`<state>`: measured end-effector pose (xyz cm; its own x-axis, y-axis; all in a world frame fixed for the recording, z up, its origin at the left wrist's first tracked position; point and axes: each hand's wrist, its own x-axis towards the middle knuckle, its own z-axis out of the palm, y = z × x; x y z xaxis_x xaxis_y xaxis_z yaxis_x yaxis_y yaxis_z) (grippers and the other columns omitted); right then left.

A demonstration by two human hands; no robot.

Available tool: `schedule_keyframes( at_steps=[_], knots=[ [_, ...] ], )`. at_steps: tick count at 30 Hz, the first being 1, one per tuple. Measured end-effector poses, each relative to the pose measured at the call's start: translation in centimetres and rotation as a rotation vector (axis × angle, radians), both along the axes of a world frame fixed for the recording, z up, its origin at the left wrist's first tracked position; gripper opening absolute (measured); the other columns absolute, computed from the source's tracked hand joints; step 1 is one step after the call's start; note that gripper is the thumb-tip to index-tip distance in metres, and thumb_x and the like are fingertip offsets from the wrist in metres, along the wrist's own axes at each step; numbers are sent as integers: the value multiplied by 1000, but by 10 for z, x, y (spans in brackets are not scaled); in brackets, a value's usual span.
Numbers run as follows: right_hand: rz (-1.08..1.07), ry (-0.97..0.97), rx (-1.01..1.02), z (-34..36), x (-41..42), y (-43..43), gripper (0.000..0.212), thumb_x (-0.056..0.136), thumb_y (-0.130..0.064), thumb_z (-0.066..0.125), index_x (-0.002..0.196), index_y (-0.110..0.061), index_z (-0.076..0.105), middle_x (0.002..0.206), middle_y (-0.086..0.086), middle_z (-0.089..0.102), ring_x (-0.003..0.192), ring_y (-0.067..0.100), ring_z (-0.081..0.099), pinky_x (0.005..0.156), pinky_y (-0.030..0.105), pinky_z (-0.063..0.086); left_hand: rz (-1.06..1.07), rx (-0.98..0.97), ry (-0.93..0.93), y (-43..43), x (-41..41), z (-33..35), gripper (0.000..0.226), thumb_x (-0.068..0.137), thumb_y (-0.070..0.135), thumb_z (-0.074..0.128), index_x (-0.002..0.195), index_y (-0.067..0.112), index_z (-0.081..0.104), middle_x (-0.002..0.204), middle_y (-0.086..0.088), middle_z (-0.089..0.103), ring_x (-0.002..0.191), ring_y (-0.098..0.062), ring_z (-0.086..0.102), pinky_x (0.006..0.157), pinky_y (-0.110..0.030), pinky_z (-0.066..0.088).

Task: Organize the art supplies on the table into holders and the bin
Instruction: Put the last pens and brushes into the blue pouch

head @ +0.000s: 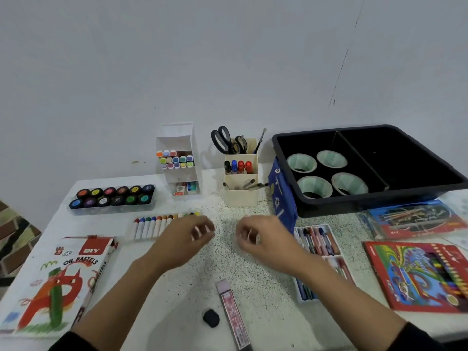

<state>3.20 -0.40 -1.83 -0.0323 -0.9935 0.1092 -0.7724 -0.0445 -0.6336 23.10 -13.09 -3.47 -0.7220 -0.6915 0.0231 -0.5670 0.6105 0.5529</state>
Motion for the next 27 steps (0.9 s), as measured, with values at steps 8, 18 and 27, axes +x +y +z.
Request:
schedule_keyframes(
  at_steps=[8, 18, 27],
  knots=[
    [149, 353, 356, -22, 44, 19, 48, 76, -62, 75, 91, -20, 58, 90, -2, 61, 80, 19, 56, 68, 34, 48, 0, -9, -20, 12, 24, -35, 10, 98, 31, 60, 106, 34, 66, 99, 18, 61, 88, 4, 56, 76, -15, 46],
    [-6, 425, 252, -33, 39, 22, 24, 85, -27, 60, 106, -18, 59, 102, 3, 57, 84, 20, 47, 68, 30, 41, 6, 28, 90, 11, 3, -32, 10, 100, 29, 57, 101, 33, 67, 92, 21, 63, 84, 2, 58, 72, -15, 45],
    [-319, -198, 8, 0, -17, 35, 20, 82, -37, 70, 99, -26, 65, 83, -9, 63, 73, 8, 62, 63, 25, 50, 19, 142, 267, 13, -66, 0, 13, 98, 23, 61, 94, 29, 71, 84, 17, 69, 74, 0, 64, 65, -19, 51]
  ],
)
